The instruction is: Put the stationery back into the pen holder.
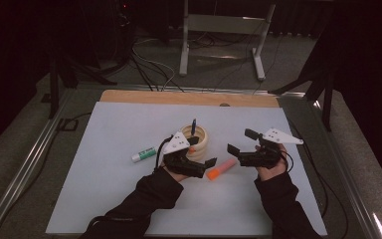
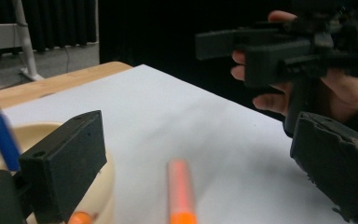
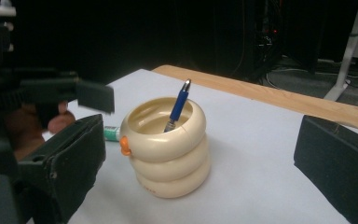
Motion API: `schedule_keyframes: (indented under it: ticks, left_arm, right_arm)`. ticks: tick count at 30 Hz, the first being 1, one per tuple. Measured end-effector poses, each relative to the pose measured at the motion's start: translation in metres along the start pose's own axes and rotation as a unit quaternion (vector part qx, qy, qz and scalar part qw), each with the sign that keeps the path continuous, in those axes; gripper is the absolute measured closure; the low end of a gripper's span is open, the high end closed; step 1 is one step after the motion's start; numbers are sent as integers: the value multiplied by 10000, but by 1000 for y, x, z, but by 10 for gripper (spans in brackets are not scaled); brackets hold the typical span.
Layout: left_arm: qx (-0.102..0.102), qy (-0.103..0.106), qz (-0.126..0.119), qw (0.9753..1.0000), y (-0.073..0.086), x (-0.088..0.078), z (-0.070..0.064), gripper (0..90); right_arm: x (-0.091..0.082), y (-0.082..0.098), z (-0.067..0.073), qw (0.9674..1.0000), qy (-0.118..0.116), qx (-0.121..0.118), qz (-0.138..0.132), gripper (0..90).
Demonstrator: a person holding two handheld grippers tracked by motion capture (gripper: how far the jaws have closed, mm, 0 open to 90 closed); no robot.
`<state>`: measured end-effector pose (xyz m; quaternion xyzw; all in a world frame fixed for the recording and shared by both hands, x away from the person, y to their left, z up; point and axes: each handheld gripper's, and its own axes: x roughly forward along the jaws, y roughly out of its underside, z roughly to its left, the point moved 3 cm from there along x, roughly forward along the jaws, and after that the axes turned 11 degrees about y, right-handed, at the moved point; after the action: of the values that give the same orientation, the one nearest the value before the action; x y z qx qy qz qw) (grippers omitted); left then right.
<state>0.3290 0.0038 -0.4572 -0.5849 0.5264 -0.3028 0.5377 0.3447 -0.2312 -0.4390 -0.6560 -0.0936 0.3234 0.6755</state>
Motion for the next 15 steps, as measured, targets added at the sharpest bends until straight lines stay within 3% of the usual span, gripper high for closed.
schedule_keyframes:
  ticks: [10, 15]
  left_arm:
    - [-80, 65, 181, 9998, 25, 17, -5, 42]
    - [-97, 61, 429, 9990, 38, 25, -5, 47]
  right_arm:
    - [-1, -1, -1, 10000, 3, 8, -10, 17]
    - [-2, -1, -2, 10000, 11, 21, -18, 18]
